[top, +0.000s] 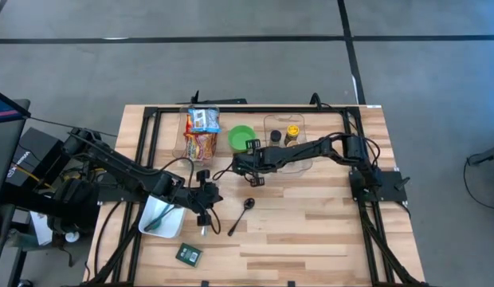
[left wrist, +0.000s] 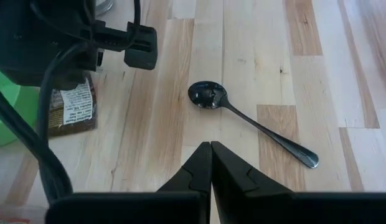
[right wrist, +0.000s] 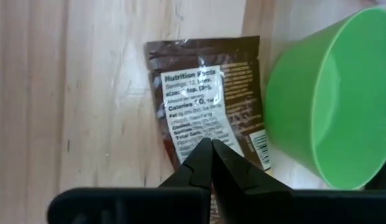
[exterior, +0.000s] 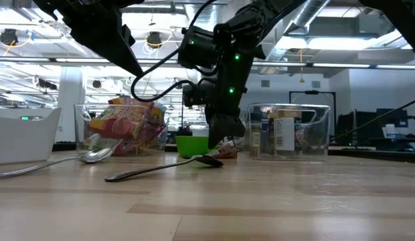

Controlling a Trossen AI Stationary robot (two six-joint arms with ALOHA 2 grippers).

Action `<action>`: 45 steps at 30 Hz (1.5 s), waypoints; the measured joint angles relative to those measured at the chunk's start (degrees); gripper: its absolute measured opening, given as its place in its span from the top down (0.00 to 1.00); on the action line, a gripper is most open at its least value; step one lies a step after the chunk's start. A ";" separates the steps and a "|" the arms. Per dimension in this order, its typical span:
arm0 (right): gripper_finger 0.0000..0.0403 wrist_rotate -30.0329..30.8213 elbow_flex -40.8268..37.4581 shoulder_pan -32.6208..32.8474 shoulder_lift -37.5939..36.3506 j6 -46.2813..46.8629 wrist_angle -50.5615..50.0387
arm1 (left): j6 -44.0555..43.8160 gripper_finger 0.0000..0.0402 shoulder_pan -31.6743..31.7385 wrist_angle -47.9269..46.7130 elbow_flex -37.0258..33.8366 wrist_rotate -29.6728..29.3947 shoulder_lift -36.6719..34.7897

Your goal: Pick & Place Food Item

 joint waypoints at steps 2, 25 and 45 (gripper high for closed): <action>1.00 -0.32 0.00 -0.01 0.00 -0.02 -0.56 | 0.00 1.00 0.00 -0.01 0.00 0.00 0.00; 1.00 -1.91 -0.02 2.50 -0.02 0.01 0.29 | 0.00 1.00 0.00 0.60 0.00 0.02 0.00; 0.68 -14.70 -0.02 0.00 -0.11 7.54 7.86 | 0.00 1.00 0.00 0.58 0.00 0.02 0.00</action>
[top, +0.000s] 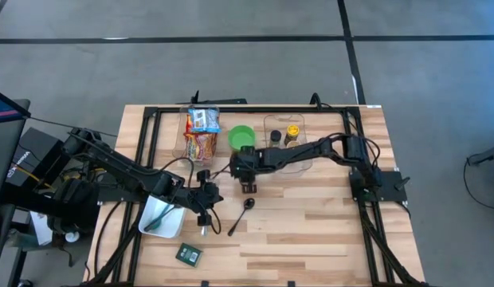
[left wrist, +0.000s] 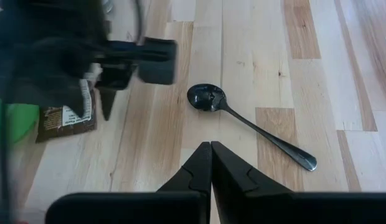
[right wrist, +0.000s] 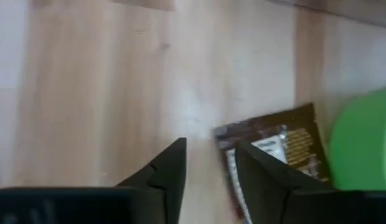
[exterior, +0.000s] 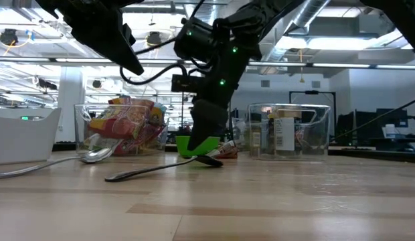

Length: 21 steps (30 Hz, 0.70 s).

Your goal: Pick & Place Food Item

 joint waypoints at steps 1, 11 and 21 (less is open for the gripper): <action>0.66 -0.50 0.00 -0.54 0.00 0.41 0.04 | 0.00 1.00 0.00 0.00 0.00 0.00 0.00; 0.52 -0.73 0.00 -2.00 0.04 2.54 0.63 | 0.02 1.00 0.00 -0.02 0.00 0.00 0.00; 0.42 -5.14 0.02 -2.04 0.09 4.16 3.10 | 0.02 1.00 0.00 -0.02 0.00 0.00 0.00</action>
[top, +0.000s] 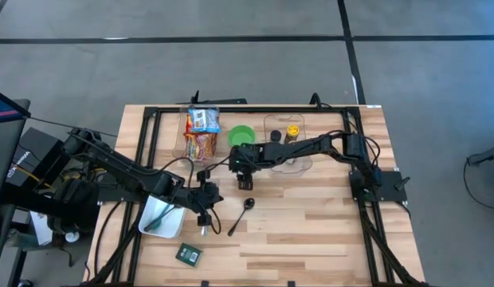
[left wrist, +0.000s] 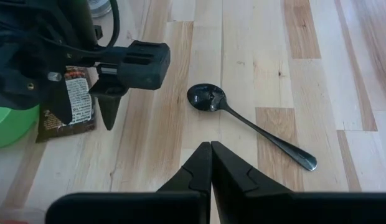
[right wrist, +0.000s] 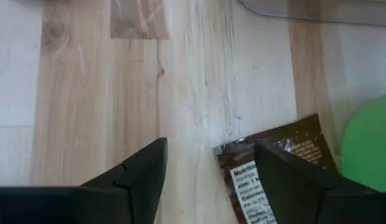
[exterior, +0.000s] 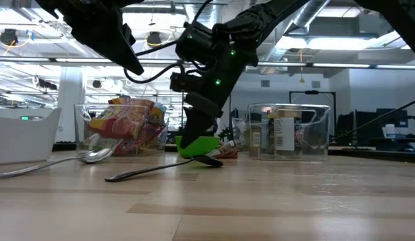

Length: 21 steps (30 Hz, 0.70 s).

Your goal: Pick & Place Food Item

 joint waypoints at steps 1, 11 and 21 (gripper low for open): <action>0.41 0.39 0.01 0.04 0.00 -0.19 -0.01 | 0.00 1.00 0.00 0.00 0.00 0.00 0.00; 0.41 2.43 -0.66 -0.02 0.02 -0.08 1.18 | -0.01 1.00 0.00 0.00 0.00 0.00 0.00; 0.41 2.97 -1.31 -0.17 0.11 -0.30 2.88 | 0.00 1.00 0.00 0.28 0.00 0.01 0.00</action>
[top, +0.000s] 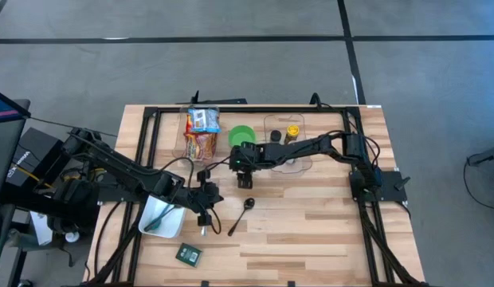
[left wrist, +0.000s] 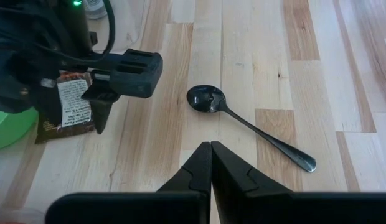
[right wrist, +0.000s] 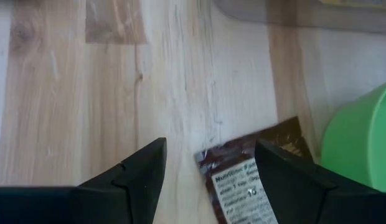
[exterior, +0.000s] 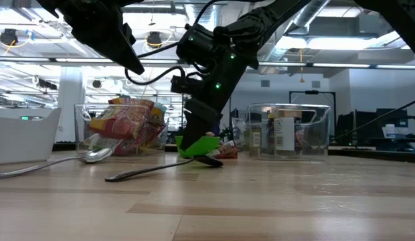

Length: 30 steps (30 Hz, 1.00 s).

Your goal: Pick & Place Food Item

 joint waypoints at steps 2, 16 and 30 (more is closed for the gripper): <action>0.41 0.00 0.00 -0.16 0.00 0.00 0.16 | 0.00 1.00 0.00 0.00 -0.01 -0.01 0.00; 0.41 0.71 0.15 -1.32 2.27 -0.04 -0.92 | 0.00 1.00 0.00 0.08 -0.02 0.04 0.00; 0.62 0.43 0.13 -1.70 2.21 0.02 -2.90 | 0.00 1.00 0.00 0.11 -0.02 0.01 0.00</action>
